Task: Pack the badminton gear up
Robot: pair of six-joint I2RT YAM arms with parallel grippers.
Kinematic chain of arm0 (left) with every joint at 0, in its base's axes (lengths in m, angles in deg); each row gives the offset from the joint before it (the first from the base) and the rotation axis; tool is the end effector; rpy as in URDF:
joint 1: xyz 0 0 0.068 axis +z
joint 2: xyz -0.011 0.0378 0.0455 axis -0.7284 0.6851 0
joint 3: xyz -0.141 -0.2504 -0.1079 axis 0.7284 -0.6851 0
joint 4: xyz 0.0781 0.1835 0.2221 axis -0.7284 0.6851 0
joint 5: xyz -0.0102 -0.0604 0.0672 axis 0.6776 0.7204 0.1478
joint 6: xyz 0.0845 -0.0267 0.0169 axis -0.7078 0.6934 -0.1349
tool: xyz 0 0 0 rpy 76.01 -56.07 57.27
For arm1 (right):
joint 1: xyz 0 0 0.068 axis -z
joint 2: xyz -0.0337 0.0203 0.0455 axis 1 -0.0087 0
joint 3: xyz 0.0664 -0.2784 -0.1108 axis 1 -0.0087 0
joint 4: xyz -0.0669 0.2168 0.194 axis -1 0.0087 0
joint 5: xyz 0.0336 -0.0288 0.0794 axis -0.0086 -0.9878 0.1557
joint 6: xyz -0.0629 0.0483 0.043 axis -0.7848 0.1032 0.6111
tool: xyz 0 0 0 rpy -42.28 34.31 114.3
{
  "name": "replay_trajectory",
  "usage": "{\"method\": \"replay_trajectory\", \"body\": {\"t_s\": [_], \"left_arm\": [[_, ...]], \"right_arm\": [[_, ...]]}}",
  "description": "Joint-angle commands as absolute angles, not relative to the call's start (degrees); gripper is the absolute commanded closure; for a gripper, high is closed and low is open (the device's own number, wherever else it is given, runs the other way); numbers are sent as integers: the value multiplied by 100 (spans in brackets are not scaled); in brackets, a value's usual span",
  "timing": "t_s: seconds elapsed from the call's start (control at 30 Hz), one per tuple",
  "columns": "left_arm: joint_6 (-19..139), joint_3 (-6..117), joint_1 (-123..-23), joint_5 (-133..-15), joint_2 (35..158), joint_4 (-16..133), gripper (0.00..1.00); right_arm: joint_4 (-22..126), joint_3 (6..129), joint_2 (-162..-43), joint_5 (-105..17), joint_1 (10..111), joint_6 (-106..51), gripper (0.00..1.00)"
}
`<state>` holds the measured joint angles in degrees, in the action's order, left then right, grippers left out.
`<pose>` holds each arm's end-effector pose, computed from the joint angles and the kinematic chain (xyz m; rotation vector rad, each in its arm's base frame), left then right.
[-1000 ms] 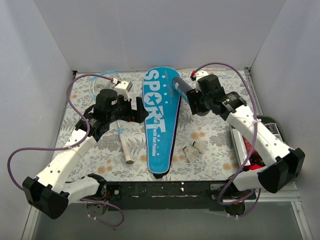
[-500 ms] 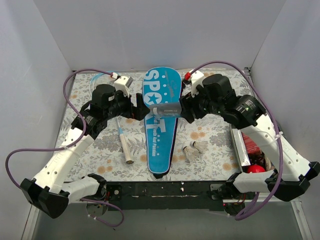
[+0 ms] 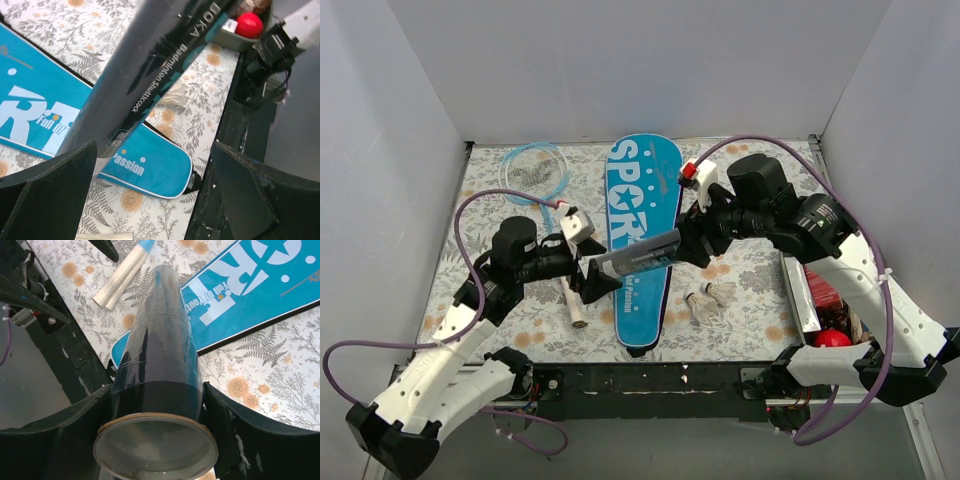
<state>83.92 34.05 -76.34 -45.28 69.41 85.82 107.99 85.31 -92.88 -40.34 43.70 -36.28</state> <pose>0.1760 -0.1556 0.3561 0.3540 2.1166 -1.3402 0.1903 0.2185 0.4737 -1.0150 1.9898 0.6429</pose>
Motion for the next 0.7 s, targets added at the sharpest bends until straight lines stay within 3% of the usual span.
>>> {"method": "replay_trajectory", "body": {"t_s": [0.0, 0.3, 0.67], "left_arm": [[7799, 2750, -7646, -3743, 6404, 7568, 2], [7905, 1816, -7655, -3813, 6341, 5405, 2], [8308, 2088, -7769, -2153, 6975, 5228, 2]], "right_arm": [[10556, 8477, -8952, -3439, 4371, -3662, 52], [10082, 7624, -8512, -2525, 4371, -3477, 51], [9958, 7623, -8845, -2313, 4353, -3626, 51]]}}
